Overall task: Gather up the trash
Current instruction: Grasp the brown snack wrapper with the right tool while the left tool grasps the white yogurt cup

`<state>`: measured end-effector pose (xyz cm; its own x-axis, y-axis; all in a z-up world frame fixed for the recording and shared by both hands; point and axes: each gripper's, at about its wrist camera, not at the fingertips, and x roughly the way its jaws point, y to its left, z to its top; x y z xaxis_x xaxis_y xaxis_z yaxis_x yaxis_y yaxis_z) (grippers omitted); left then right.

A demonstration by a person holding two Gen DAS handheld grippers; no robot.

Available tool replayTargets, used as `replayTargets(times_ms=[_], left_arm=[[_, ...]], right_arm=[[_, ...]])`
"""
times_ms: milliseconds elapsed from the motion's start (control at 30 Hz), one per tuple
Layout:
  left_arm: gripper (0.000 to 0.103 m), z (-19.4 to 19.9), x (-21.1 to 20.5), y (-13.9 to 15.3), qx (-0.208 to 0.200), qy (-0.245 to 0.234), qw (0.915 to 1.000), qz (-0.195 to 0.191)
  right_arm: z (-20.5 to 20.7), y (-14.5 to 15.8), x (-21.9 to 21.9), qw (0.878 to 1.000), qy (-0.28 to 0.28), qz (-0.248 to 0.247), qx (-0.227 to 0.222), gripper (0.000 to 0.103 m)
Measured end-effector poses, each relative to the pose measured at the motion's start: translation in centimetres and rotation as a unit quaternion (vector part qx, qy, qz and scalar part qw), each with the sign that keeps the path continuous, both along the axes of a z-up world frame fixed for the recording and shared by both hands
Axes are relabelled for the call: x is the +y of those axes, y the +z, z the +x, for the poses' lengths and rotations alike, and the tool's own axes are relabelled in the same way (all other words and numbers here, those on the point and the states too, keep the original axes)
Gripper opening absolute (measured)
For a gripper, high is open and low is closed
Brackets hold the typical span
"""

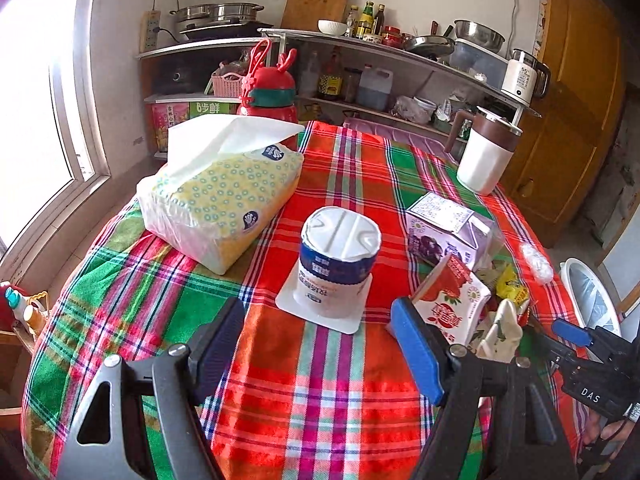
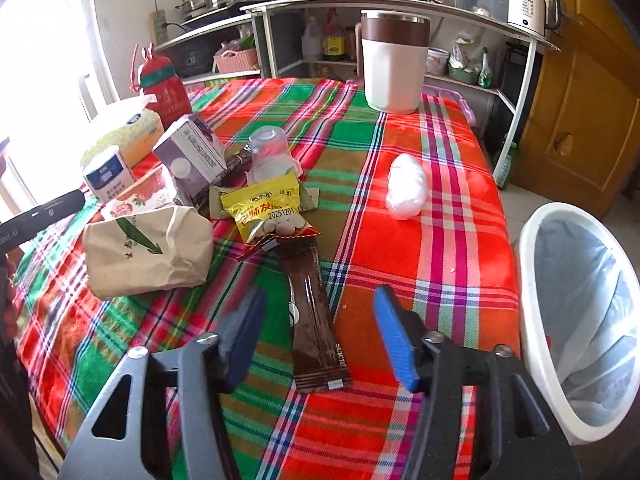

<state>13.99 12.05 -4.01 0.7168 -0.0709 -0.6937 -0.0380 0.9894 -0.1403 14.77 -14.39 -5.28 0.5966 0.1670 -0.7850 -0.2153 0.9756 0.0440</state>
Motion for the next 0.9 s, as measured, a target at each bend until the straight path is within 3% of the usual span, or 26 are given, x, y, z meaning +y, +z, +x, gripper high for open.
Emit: replayTargets(times_ms=[133, 200, 267, 667, 833, 900], left_arm=[[0.078, 1.3, 0.1, -0.3, 0.002, -0.012, 0.9999, -0.004], [0.078, 2.0, 0.1, -0.5, 0.006, -0.012, 0.9999, -0.003], [0.078, 2.6, -0.1, -0.6, 0.003, -0.015, 0.9999, 0.005], [0.077, 4.6, -0.8, -1.3, 0.01, -0.035, 0.9993, 0.009], [0.053, 4.9, -1.0, -1.3, 0.012, -0.036, 0.9992, 0.012], [0.051, 4.8, -1.1, -1.2, 0.012, -0.037, 0.9991, 0.015]], right_arm=[[0.2, -0.4, 0.2, 1.0, -0.006, -0.016, 0.002, 0.04], [0.3, -0.4, 0.0, 1.0, -0.014, -0.019, 0.0, 0.027], [0.4, -0.4, -0.4, 1.0, -0.022, -0.014, 0.0, 0.022], [0.3, -0.2, -1.0, 1.0, -0.027, 0.009, 0.001, 0.021], [0.2, 0.0, -1.2, 1.0, -0.026, 0.012, -0.002, 0.021], [0.1, 0.1, -1.3, 1.0, -0.028, 0.014, -0.004, 0.021]])
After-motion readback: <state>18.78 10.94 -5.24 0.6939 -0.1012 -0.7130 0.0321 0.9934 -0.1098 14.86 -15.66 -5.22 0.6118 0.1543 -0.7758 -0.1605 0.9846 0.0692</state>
